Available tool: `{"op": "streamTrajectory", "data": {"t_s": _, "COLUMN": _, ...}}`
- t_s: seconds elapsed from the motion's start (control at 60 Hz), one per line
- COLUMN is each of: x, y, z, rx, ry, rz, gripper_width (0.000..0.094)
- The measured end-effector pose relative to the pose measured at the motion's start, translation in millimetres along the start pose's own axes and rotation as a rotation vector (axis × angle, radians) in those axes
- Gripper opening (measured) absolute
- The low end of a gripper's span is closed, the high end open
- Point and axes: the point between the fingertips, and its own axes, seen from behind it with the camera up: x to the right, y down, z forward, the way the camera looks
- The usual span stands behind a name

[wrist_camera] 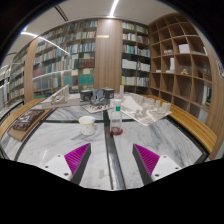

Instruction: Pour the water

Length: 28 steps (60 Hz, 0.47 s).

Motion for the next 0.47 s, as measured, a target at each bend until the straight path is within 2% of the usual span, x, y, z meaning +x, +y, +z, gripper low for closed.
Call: {"op": "streamTrajectory", "data": {"t_s": 0.467, "x": 2.2, "y": 9.9, "z": -30.4, "rx": 0.028, "ry": 0.019, "rz": -0.043, "gripper_width": 0.0855}}
